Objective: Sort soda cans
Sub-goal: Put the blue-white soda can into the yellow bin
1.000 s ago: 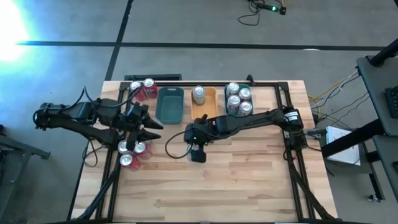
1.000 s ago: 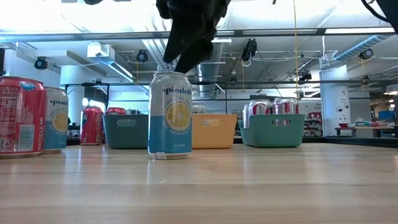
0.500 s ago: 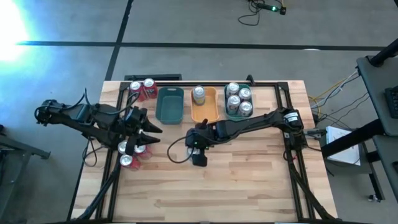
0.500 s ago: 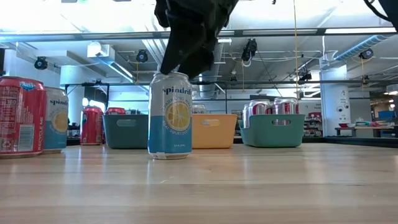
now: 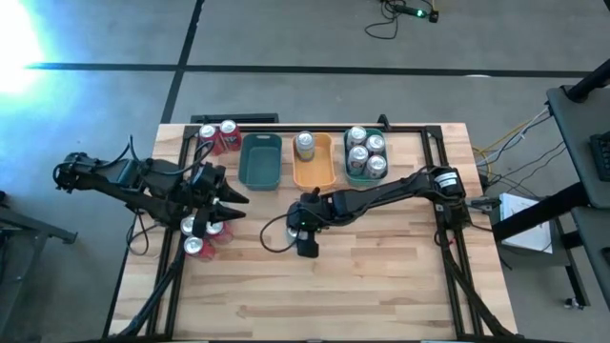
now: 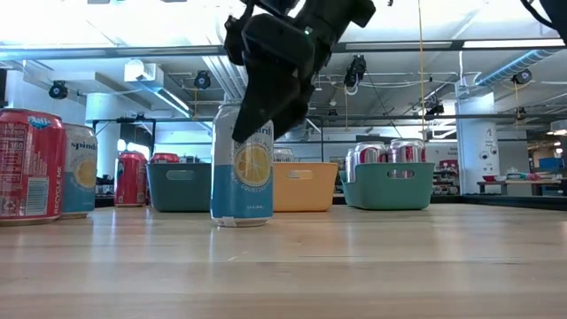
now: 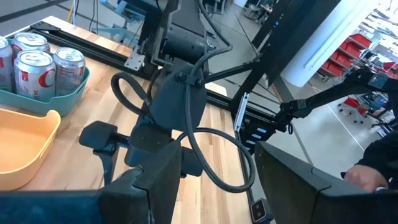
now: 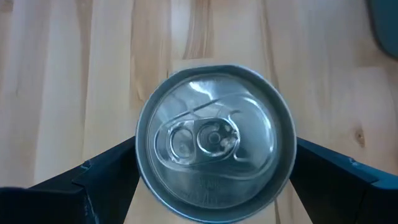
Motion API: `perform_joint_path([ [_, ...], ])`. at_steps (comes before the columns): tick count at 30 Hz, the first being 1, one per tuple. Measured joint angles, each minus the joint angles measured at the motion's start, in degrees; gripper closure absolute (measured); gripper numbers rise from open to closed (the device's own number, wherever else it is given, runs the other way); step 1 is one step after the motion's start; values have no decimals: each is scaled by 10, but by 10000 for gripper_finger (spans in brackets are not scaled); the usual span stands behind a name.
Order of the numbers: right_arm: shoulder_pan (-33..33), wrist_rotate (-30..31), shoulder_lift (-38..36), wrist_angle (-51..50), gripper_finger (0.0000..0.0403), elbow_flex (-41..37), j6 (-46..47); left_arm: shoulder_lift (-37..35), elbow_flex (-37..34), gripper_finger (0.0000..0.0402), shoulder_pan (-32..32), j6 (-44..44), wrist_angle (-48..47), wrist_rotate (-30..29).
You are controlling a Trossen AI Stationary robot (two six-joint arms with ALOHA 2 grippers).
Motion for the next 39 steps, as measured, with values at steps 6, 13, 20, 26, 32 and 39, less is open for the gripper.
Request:
perform_joint_path([
  [6, 0, 4, 0, 38, 66, 0, 8, 0, 0, 212, 0, 0, 0, 0],
  [13, 0, 1, 3, 42, 112, 1, 10, 1, 0, 212, 0, 0, 0, -1],
  [20, -23, 1, -53, 6, 111, 10, 35, -6, 0, 212, 0, 6, -1, -1],
  [26, -90, 55, -143, -44, 111, 16, 36, -14, 0, 212, 0, 15, -1, -32],
  [32, -184, 95, -182, -90, 109, 15, 14, -16, 0, 212, 0, 31, 3, -72],
  [39, -257, 46, -128, -80, 108, 14, -17, -16, 0, 212, 1, 39, 10, -111],
])
